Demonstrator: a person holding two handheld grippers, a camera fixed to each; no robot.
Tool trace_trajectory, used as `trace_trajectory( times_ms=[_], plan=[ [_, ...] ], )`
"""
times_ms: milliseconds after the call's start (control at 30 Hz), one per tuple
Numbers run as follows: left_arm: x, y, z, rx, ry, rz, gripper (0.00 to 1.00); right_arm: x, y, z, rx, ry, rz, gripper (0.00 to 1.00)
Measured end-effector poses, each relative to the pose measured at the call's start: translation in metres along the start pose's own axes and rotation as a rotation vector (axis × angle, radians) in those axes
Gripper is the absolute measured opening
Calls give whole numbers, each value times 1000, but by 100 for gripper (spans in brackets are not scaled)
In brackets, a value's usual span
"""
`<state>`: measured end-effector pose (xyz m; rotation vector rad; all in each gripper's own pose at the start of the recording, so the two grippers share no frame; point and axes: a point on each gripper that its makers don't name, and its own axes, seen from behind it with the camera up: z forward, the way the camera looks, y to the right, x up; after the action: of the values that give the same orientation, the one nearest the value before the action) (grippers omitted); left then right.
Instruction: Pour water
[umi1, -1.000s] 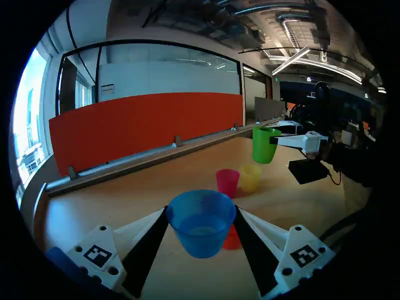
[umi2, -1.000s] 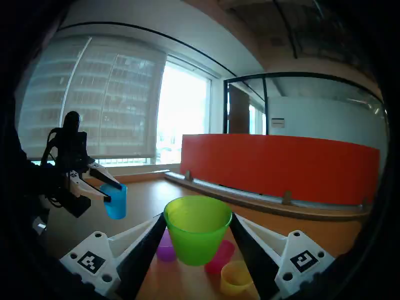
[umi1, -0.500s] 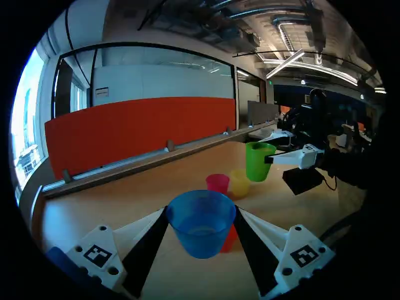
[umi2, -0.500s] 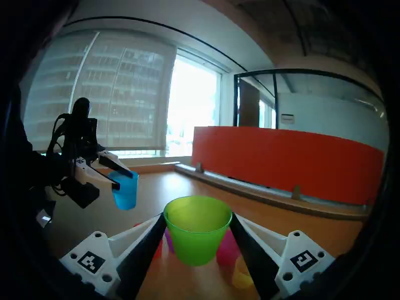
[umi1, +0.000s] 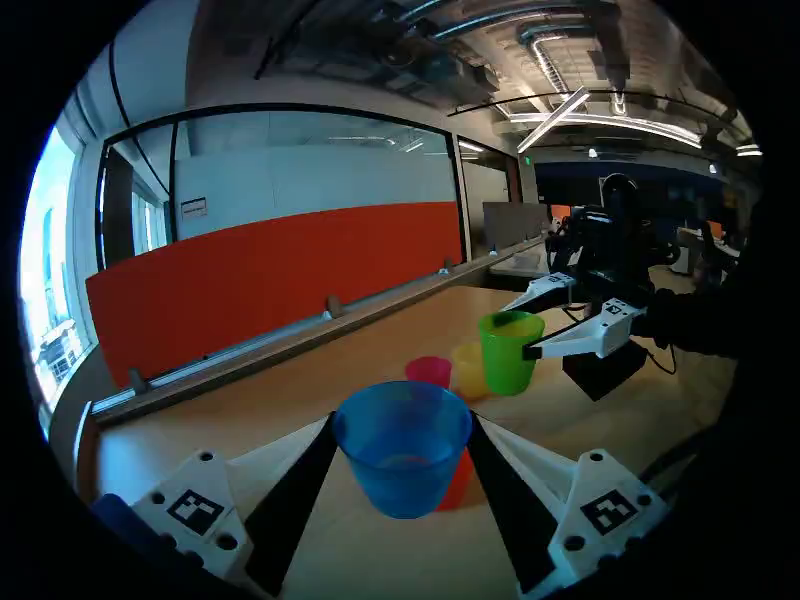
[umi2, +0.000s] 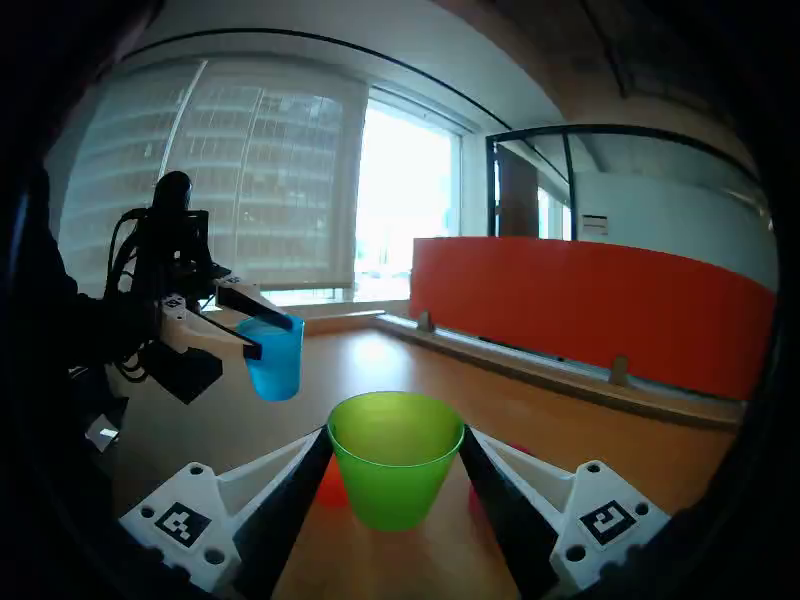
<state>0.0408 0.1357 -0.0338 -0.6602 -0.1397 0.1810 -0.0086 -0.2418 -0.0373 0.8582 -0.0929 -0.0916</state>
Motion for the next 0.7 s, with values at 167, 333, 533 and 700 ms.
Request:
trace_trajectory(
  times_ms=[167,333,533,700],
  plan=[
    [3,2,0,2,6,16,88,-1,-5,1,18,1,7,94],
    [4,2,-1,10,5,45,88,-4,-10,2,32,0,10,94],
    [7,7,-2,11,13,78,88,-6,-19,4,52,-3,8,94],
    [10,8,-1,17,17,101,88,-6,-26,5,70,-6,7,94]
  ],
)
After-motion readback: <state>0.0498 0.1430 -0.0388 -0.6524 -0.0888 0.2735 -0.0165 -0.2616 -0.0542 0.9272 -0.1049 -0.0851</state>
